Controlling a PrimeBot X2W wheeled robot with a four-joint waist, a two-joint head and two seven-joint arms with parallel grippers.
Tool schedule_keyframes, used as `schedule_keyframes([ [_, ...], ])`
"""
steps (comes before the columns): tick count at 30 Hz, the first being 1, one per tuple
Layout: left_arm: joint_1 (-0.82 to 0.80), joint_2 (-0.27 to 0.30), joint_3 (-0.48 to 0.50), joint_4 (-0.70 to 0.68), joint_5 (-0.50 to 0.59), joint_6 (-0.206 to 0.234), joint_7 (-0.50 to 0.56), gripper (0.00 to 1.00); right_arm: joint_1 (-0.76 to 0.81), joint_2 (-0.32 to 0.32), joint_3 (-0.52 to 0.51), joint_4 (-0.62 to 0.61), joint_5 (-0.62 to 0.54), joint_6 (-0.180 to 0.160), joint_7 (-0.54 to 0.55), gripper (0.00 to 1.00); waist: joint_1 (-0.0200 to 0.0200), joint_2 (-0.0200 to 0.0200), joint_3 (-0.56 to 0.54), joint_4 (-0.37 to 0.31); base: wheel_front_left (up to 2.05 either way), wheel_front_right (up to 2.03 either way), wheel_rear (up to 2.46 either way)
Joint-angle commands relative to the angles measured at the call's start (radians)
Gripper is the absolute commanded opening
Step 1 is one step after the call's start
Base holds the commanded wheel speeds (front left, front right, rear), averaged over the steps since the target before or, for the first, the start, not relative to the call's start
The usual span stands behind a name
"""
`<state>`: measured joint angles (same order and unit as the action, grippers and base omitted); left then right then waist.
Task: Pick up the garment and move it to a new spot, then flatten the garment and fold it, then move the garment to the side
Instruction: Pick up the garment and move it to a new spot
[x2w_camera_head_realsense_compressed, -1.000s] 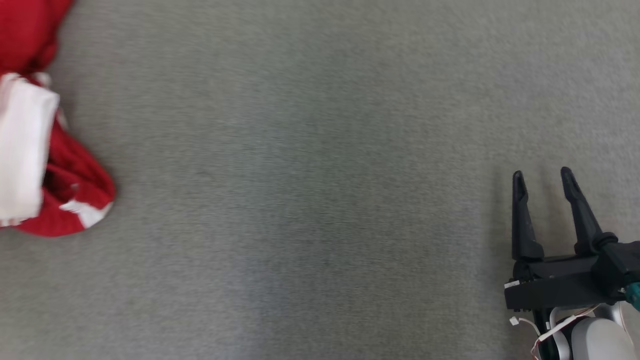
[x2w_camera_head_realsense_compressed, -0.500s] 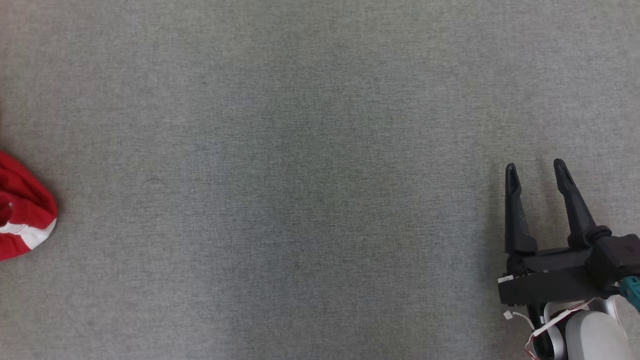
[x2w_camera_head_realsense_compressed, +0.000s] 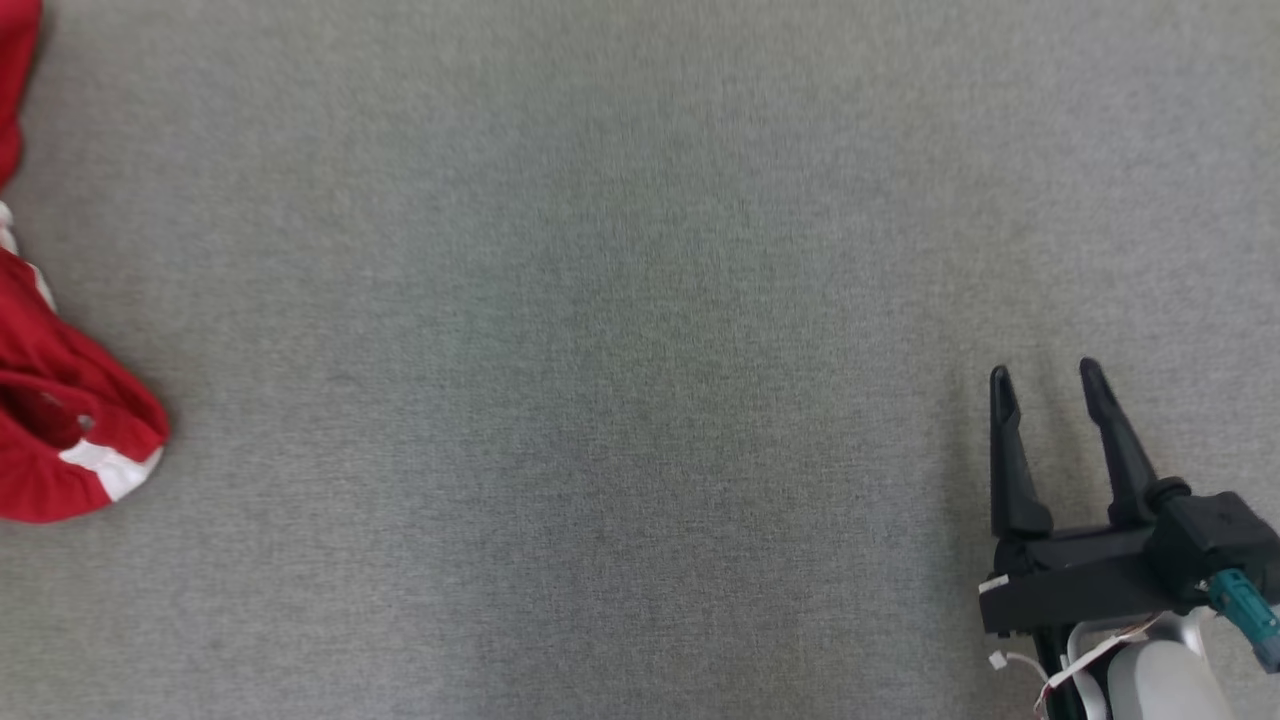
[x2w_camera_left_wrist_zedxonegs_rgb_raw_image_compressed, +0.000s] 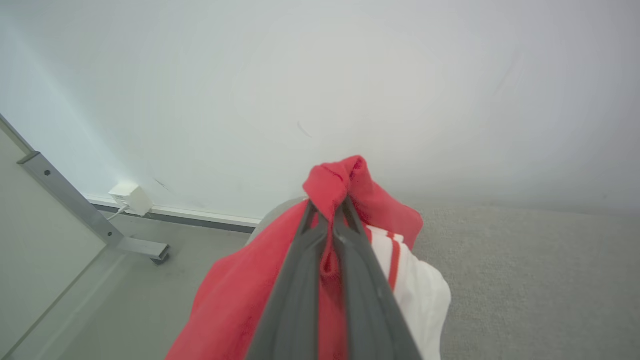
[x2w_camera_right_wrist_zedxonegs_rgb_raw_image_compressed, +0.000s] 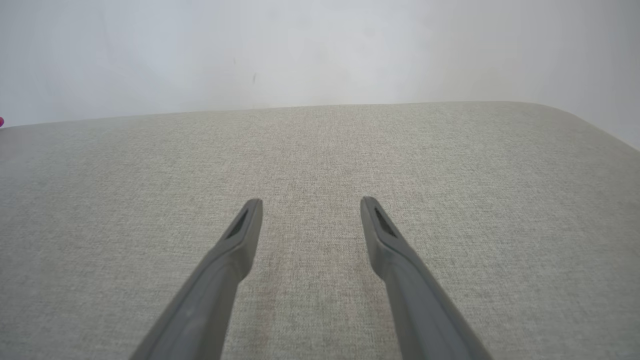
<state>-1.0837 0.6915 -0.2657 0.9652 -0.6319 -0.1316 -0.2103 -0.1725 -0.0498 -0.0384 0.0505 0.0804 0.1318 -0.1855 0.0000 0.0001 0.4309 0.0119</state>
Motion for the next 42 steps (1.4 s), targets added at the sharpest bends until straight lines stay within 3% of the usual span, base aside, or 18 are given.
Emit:
schedule_keyframes([
  [1, -0.030, 0.013, -0.006, -0.022, 0.011, 0.002, -0.018, 0.00, 0.016, -0.001, 0.002, 0.016, 0.015, -0.002, -0.011, 1.00, 0.0000, -0.0001, -0.073, 0.014, 0.00, 0.00, 0.00],
  [6, -0.097, 0.011, -0.038, -0.108, 0.045, 0.002, -0.029, 0.00, 0.033, -0.001, 0.007, 0.060, 0.036, -0.002, -0.028, 1.00, 0.0000, -0.0001, -0.145, 0.014, 0.00, 0.00, 0.00],
  [11, -0.184, -0.032, -0.092, -0.264, 0.039, 0.002, 0.019, 0.00, 0.050, -0.001, 0.016, 0.101, 0.064, -0.002, -0.048, 1.00, 0.0000, -0.0001, -0.212, -0.018, 0.00, 0.00, 0.00],
  [18, -0.237, -0.109, -0.136, -0.512, -0.079, 0.002, 0.138, 0.00, 0.059, -0.001, 0.033, 0.137, 0.100, -0.002, -0.070, 1.00, 0.0000, -0.0001, -0.240, -0.130, 0.00, 0.00, 0.00],
  [23, -0.241, -0.182, -0.172, -0.635, -0.104, 0.022, 0.199, 0.00, 0.070, -0.001, 0.031, 0.156, 0.124, -0.002, -0.078, 1.00, 0.0000, -0.0001, -0.239, -0.221, 0.00, 0.00, 0.00],
  [31, -0.121, -0.314, -0.250, -0.768, -0.153, 0.073, 0.240, 0.00, 0.070, -0.001, 0.036, 0.158, 0.152, -0.002, -0.081, 1.00, 0.0000, -0.0001, -0.222, -0.311, 0.00, 0.00, 0.00],
  [42, 0.323, -0.322, -0.313, -0.807, -0.199, 0.157, 0.156, 0.00, 0.060, -0.001, 0.037, 0.153, 0.148, -0.002, -0.079, 1.00, 0.0000, -0.0001, -0.219, -0.300, 0.00, 0.00, 0.00],
])
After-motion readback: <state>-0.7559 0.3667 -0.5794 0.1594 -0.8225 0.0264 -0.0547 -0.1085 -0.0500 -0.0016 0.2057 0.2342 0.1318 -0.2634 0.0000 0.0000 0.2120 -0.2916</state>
